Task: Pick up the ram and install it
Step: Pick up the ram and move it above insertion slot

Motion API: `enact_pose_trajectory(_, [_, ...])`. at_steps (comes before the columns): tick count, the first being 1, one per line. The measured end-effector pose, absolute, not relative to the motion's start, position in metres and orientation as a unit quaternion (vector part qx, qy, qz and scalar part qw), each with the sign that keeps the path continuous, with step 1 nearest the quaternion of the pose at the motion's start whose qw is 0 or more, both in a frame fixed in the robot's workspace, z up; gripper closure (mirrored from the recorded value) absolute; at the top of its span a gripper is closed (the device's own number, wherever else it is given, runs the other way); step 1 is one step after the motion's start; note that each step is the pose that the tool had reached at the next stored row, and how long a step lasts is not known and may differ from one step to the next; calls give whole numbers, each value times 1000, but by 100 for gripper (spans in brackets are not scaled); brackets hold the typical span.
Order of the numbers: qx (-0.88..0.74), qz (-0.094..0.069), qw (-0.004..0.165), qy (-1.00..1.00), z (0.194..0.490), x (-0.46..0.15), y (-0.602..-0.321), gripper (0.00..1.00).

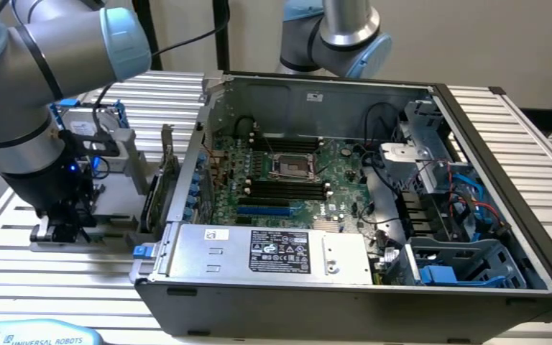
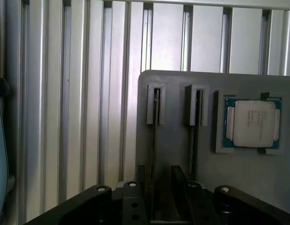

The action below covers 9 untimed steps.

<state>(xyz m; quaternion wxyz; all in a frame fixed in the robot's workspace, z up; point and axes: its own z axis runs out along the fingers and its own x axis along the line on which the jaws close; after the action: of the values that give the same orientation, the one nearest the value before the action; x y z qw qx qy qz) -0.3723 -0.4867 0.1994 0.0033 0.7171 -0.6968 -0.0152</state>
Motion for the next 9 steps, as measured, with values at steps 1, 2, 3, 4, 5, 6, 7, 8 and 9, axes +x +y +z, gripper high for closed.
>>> enact_pose_trajectory(1, [717,-15,3,-697,199,-372,-487,64])
enact_pose_trajectory(2, [717,-15,3,-697,199,-373,-487,64])
enact_pose_trajectory(3, [717,-15,3,-697,199,-373,-487,64])
enact_pose_trajectory(4, [717,-15,3,-697,199,-373,-488,64])
enact_pose_trajectory(5, [717,-15,3,-697,199,-373,-488,64])
enact_pose_trajectory(6, [717,-15,3,-697,198,-373,-488,64])
enact_pose_trajectory(7, [717,-15,3,-697,198,-373,-489,64])
enact_pose_trajectory(8, [717,-15,3,-697,198,-373,-489,64])
enact_pose_trajectory(9, [717,-15,3,-697,198,-374,-489,64])
